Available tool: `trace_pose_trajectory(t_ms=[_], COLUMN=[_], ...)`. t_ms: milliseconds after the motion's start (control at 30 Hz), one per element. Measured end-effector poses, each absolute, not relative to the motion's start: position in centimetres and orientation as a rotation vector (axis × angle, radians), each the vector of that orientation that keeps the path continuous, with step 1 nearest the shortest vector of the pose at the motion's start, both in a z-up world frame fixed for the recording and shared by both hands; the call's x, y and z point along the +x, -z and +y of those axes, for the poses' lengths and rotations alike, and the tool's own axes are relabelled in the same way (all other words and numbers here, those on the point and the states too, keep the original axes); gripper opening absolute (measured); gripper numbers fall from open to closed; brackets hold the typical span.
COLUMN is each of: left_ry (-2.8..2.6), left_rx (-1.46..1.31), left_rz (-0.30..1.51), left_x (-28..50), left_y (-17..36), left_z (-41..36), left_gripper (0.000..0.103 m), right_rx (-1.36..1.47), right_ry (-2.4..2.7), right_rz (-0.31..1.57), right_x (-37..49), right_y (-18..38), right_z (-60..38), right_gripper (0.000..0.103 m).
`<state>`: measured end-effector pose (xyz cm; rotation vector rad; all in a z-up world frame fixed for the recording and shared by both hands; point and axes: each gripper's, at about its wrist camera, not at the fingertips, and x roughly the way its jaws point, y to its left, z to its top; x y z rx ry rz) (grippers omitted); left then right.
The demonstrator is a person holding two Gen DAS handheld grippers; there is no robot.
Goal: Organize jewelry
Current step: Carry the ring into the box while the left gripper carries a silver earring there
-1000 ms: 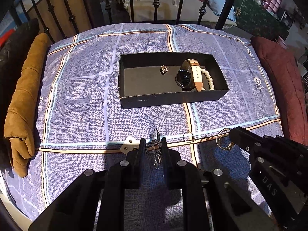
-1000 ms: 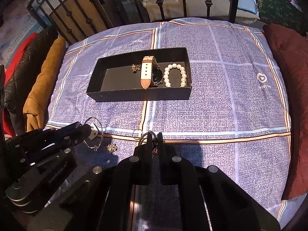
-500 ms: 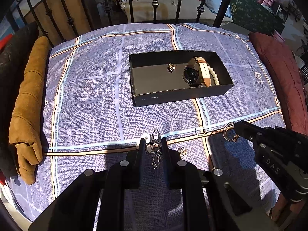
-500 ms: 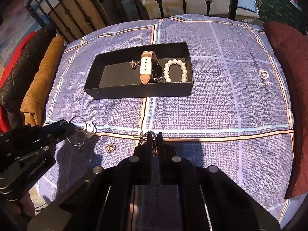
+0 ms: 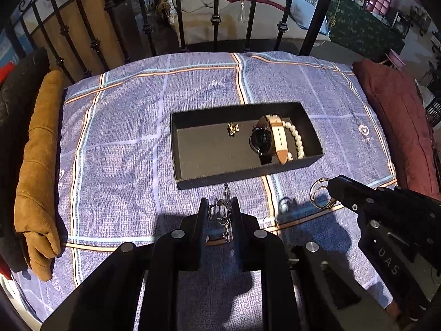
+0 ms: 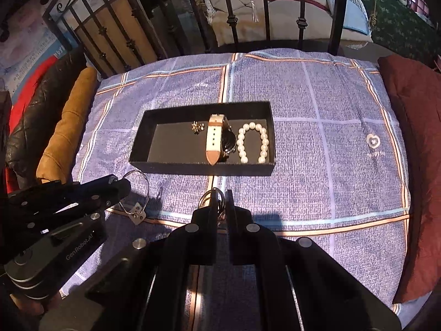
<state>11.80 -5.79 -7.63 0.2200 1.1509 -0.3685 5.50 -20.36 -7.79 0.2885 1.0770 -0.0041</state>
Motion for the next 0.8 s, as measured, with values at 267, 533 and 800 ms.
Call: trace_pose_trajectory(t_ms=[267, 533, 800], left_ry=[0.366, 0.366, 0.363], left_rx=[0.200, 0.194, 0.193], left_rz=[1.096, 1.072, 1.078], left_x=[14.6, 16.3, 17.6], left_y=[6.0, 5.4, 5.9], left_z=[-7.1, -7.7, -8.0], left_gripper=[0.015, 0.015, 0.015], right_rx=[0.263, 0.250, 0.236], right_ry=[0.017, 0.034, 0.042], right_rz=[1.004, 0.975, 0.983], right_x=[8.7, 10.8, 12.3], right_y=[5.3, 4.6, 5.5], right_z=[-21.2, -21.9, -22.1], right_gripper=[0.006, 0.006, 0.006])
